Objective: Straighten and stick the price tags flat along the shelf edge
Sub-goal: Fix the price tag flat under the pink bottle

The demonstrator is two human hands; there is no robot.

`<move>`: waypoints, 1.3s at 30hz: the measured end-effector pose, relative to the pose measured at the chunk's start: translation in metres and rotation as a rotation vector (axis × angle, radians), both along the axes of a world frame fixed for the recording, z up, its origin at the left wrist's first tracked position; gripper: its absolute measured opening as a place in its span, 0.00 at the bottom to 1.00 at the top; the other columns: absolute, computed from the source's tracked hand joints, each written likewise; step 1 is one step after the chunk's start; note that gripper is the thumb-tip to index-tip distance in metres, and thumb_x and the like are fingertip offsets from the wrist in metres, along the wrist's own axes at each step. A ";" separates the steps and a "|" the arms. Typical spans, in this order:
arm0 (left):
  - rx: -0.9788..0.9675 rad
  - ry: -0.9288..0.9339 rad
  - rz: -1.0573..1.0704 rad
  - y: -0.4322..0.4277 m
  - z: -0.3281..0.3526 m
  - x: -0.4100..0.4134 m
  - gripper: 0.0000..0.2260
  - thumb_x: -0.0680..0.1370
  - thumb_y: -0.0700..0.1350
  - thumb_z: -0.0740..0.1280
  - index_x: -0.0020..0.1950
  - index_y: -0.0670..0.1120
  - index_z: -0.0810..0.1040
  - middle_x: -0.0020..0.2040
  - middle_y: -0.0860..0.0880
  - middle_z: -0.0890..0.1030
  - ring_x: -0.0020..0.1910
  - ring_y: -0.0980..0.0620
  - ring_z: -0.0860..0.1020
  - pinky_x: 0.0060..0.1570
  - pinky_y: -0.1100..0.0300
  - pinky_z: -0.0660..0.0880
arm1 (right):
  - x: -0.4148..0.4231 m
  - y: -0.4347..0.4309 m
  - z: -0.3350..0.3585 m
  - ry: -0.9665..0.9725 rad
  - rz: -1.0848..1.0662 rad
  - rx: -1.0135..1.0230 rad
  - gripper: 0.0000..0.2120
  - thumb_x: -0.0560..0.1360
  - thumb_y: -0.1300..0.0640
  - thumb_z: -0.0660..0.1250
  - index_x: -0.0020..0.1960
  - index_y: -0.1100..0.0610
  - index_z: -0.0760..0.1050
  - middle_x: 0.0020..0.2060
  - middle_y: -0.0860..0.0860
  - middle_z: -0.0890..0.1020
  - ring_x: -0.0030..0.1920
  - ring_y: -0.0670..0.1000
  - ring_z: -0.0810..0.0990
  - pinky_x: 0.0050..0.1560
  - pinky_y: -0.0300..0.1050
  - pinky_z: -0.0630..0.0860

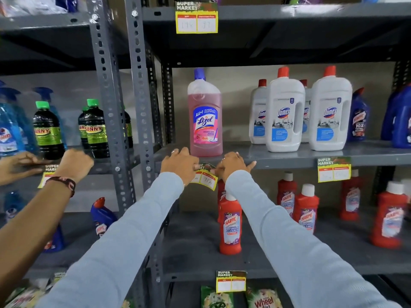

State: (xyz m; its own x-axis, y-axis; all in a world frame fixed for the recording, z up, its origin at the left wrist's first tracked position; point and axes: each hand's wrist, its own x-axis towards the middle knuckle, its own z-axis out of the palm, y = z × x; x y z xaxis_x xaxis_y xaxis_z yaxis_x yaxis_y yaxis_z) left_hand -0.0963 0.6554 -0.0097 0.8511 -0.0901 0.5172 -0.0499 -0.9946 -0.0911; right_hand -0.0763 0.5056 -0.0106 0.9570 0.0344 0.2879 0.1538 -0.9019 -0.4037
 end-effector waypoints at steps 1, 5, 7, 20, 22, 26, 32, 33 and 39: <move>-0.008 -0.016 -0.012 0.003 -0.007 0.001 0.10 0.78 0.44 0.58 0.51 0.49 0.79 0.60 0.45 0.72 0.62 0.42 0.67 0.59 0.44 0.69 | 0.002 -0.002 -0.004 0.008 0.018 -0.022 0.22 0.73 0.49 0.69 0.64 0.54 0.73 0.73 0.53 0.63 0.77 0.55 0.54 0.71 0.74 0.44; 0.028 -0.089 -0.042 0.011 -0.047 0.006 0.09 0.77 0.47 0.63 0.50 0.51 0.82 0.73 0.45 0.63 0.72 0.39 0.59 0.73 0.42 0.52 | 0.005 -0.002 -0.030 -0.053 0.027 -0.393 0.15 0.74 0.45 0.66 0.57 0.50 0.79 0.78 0.50 0.50 0.77 0.58 0.39 0.67 0.79 0.44; 0.040 -0.126 -0.031 0.008 -0.058 0.010 0.08 0.76 0.48 0.65 0.50 0.50 0.83 0.75 0.44 0.60 0.74 0.38 0.56 0.74 0.42 0.48 | 0.003 0.001 -0.034 -0.092 -0.006 -0.501 0.15 0.74 0.45 0.66 0.57 0.49 0.78 0.78 0.52 0.50 0.77 0.61 0.40 0.66 0.80 0.44; -0.279 -0.106 -0.281 0.040 -0.014 0.026 0.13 0.75 0.52 0.66 0.45 0.42 0.83 0.54 0.47 0.78 0.55 0.44 0.69 0.57 0.48 0.68 | 0.013 0.005 0.013 -0.021 -0.046 -0.314 0.25 0.72 0.44 0.68 0.65 0.53 0.70 0.65 0.54 0.72 0.70 0.61 0.64 0.68 0.75 0.55; -0.270 -0.113 -0.275 0.040 -0.014 0.027 0.14 0.76 0.53 0.66 0.44 0.42 0.82 0.53 0.47 0.77 0.55 0.45 0.69 0.56 0.48 0.69 | 0.014 0.006 0.010 -0.041 -0.050 -0.348 0.25 0.72 0.45 0.68 0.66 0.53 0.70 0.66 0.54 0.71 0.70 0.61 0.64 0.68 0.74 0.56; -0.242 -0.150 -0.254 0.037 -0.016 0.030 0.13 0.77 0.53 0.64 0.45 0.44 0.80 0.52 0.47 0.76 0.53 0.45 0.69 0.54 0.50 0.68 | 0.018 0.006 0.007 -0.077 -0.052 -0.344 0.23 0.73 0.44 0.66 0.64 0.52 0.71 0.66 0.54 0.71 0.70 0.61 0.64 0.68 0.74 0.56; -0.271 -0.140 -0.245 0.039 -0.016 0.036 0.14 0.76 0.54 0.65 0.37 0.45 0.77 0.50 0.48 0.75 0.52 0.45 0.68 0.55 0.50 0.65 | 0.019 0.001 0.002 -0.134 -0.076 -0.333 0.23 0.73 0.39 0.64 0.60 0.52 0.74 0.62 0.54 0.75 0.68 0.61 0.67 0.69 0.72 0.58; -0.302 -0.151 -0.251 0.039 -0.017 0.037 0.14 0.75 0.54 0.66 0.34 0.45 0.76 0.49 0.48 0.76 0.52 0.46 0.68 0.55 0.50 0.66 | 0.018 -0.001 0.001 -0.151 -0.086 -0.302 0.25 0.72 0.35 0.61 0.59 0.53 0.74 0.61 0.54 0.76 0.67 0.61 0.69 0.69 0.70 0.60; -0.552 -0.219 -0.350 0.046 -0.024 0.041 0.15 0.68 0.51 0.74 0.32 0.46 0.72 0.41 0.47 0.79 0.44 0.45 0.75 0.49 0.50 0.73 | 0.016 0.011 -0.001 -0.160 -0.150 -0.179 0.47 0.62 0.24 0.59 0.70 0.55 0.63 0.67 0.56 0.73 0.69 0.62 0.67 0.69 0.68 0.62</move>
State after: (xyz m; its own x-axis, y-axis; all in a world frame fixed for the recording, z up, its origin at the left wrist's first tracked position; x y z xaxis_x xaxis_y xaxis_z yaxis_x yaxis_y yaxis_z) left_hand -0.0554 0.7019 -0.0336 0.6903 -0.0142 0.7234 -0.4145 -0.8272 0.3794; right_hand -0.0605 0.5167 -0.0113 0.8980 -0.0406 0.4381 0.0620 -0.9741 -0.2175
